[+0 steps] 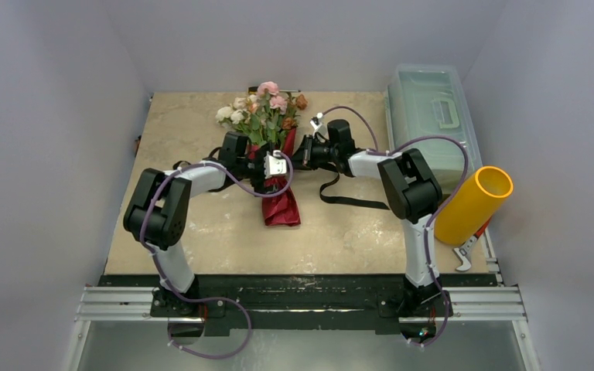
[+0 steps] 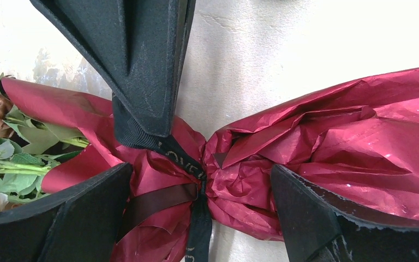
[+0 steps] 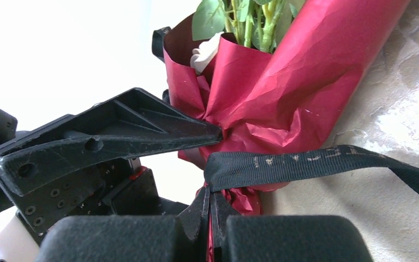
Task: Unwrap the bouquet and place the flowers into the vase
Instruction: Untie the ribbon from the wrapping paper.
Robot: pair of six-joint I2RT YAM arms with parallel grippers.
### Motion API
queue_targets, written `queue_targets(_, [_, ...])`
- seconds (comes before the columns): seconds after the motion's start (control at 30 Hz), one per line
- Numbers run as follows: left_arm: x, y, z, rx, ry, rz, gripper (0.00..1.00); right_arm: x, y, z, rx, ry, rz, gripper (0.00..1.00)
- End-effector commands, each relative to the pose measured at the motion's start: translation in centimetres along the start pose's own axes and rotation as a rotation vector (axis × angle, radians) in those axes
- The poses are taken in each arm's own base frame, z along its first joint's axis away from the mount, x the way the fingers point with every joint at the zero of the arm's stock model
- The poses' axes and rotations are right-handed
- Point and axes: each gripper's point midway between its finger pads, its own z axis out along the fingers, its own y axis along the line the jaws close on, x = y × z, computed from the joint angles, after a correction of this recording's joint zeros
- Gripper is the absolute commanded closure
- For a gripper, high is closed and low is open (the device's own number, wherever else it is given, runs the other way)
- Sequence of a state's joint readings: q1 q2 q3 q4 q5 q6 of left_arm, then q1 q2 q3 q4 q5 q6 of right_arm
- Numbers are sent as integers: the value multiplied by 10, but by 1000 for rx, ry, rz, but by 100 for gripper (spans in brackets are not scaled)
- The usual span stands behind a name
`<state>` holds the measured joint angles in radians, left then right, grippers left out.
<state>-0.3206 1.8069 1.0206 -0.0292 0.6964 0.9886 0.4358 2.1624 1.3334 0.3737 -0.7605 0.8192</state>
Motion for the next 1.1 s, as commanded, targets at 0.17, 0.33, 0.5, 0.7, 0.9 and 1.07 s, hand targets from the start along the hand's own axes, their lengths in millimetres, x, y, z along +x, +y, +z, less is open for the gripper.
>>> queue_targets(0.17, [45,-30,6,103,100,-52,1,-39,86,-34,-193,-116,-101,100])
queue_targets(0.33, [50,-34,7,121,114,-65,2,-42,97,-38,-217,-123,-79,100])
queue_targets(0.5, [54,-37,9,135,126,-86,2,-38,91,-36,-216,-108,-58,100])
queue_targets(0.7, [55,-38,9,139,124,-98,2,-46,58,-37,-75,-124,-80,100])
queue_targets(0.9, [53,-34,9,134,120,-94,2,-34,48,-38,-40,-79,-49,55])
queue_targets(1.07, [53,-35,9,137,118,-91,2,-27,38,-38,0,-73,8,39])
